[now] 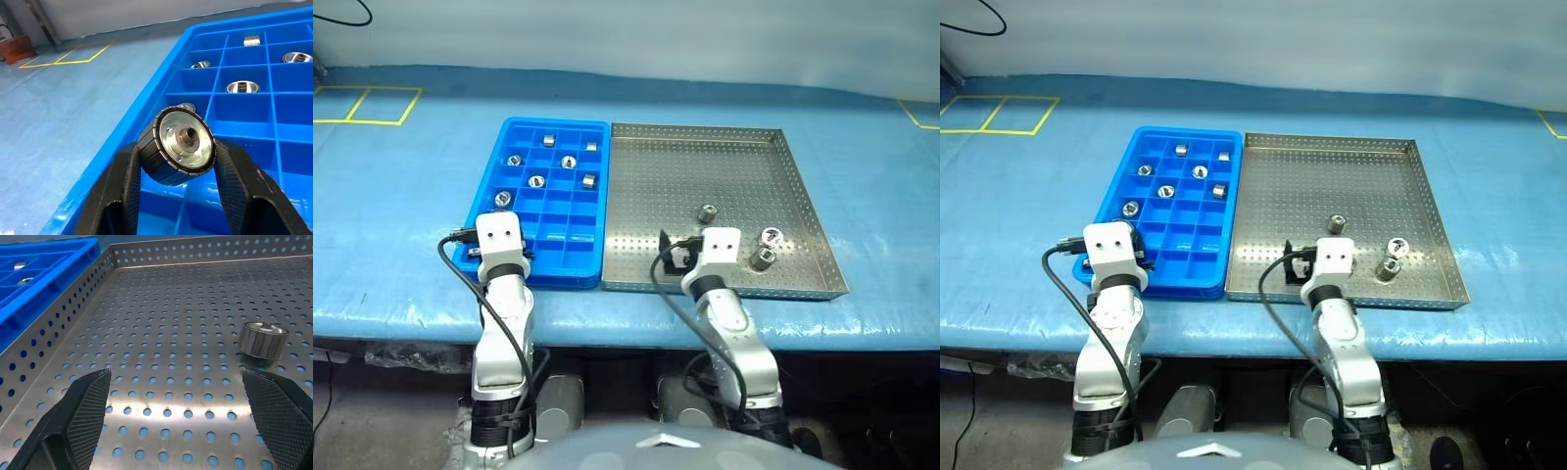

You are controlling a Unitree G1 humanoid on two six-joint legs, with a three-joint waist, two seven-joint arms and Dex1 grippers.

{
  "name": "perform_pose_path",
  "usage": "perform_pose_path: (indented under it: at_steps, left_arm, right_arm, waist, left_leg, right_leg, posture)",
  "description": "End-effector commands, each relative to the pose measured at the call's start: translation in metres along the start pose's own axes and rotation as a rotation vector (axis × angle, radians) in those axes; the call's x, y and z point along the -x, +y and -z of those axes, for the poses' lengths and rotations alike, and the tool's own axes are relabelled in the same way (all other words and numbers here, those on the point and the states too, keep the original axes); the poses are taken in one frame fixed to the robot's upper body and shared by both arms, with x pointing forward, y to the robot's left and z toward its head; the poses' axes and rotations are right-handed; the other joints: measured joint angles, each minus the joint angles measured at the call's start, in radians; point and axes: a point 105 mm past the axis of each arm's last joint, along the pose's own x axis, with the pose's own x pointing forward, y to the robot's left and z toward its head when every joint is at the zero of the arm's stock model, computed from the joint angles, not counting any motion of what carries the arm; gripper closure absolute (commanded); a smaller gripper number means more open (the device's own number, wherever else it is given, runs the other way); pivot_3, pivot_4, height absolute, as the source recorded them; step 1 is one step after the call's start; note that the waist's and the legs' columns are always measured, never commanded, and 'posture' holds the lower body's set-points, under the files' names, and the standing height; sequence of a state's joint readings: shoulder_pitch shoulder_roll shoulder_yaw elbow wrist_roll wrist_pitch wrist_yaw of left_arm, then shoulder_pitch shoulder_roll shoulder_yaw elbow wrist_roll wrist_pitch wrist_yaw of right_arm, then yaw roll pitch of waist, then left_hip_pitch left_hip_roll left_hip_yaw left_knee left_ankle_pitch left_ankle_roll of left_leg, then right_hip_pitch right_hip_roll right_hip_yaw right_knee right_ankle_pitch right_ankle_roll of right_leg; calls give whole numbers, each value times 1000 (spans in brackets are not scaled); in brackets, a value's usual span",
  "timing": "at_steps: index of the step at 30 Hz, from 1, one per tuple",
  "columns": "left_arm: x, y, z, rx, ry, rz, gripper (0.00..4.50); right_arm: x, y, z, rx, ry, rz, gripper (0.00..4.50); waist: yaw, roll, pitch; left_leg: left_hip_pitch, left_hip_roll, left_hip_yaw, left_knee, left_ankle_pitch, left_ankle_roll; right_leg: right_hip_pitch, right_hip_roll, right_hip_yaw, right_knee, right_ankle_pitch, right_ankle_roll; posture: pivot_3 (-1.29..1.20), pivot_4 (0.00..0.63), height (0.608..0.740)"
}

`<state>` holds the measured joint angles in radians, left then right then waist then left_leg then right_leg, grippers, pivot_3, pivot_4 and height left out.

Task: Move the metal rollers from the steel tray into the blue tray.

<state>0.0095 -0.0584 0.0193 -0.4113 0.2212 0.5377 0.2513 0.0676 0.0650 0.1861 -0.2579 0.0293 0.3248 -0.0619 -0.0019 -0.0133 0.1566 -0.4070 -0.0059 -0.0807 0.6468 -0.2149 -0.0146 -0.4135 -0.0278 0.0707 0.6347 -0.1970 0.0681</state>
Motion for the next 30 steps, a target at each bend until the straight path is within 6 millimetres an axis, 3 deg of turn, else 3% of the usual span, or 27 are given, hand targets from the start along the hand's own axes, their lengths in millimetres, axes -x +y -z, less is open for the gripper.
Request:
perform_pose_path:
  at_steps: [1, 4, 9, 13, 19, 23, 30]
  left_arm:
    - [1, 1, -7, 35, -27, 5, 2630]
    - [0, 2, -13, 54, -56, 9, 2630]
    - [3, 3, -20, 89, -90, 25, 2630]
    - [12, 6, -21, 97, -76, -9, 2630]
    - [25, 0, -20, 112, -57, 10, 2630]
    - [28, -1, -8, 111, 2, -4, 2630]
    - [24, 1, -6, 89, 5, -11, 2630]
  right_arm:
    - [-5, 10, 11, 29, 9, 15, 0]
    - [-9, 21, 4, 239, -73, -66, 0]
    - [-9, 38, -17, 289, -135, -296, 0]
    - [-9, 24, -43, 347, -155, -399, 0]
    - [-14, 0, -61, 403, -153, -391, 0]
    - [-15, -5, -67, 407, -165, -377, 0]
    - [-14, -9, -61, 392, -150, -347, 0]
  waist:
    - [6, -2, -2]
    - [3, -4, -4]
    - [13, -4, -3]
    - [21, -4, -3]
    - [38, -4, -3]
    - [41, -4, -2]
    - [44, -4, -2]
  left_leg:
    - [0, 0, 0, 0, 0, 0]
    - [2, 1, 0, 0, 0, 0]
    - [2, 0, 0, 0, 0, 0]
    - [-1, 0, 0, 0, 0, 0]
    - [-1, 0, -2, 0, 0, 0]
    - [-2, 0, -2, 0, 0, 0]
    - [-3, 0, -2, 0, 0, 0]
  right_leg:
    - [1, 0, -1, 0, 0, 0]
    - [2, 0, -1, 0, 0, 0]
    - [3, 0, -1, 0, 0, 0]
    - [0, 0, -1, -1, 0, 0]
    - [1, 0, -3, -2, 0, 0]
    - [0, 0, -3, -2, 0, 0]
    - [0, 0, -3, -3, 0, 0]
  posture:
    - [153, 150, 740]
    - [155, 150, 740]
    - [161, 150, 740]
    - [177, 150, 740]
    - [196, 150, 740]
    - [194, 150, 740]
    - [184, 150, 740]
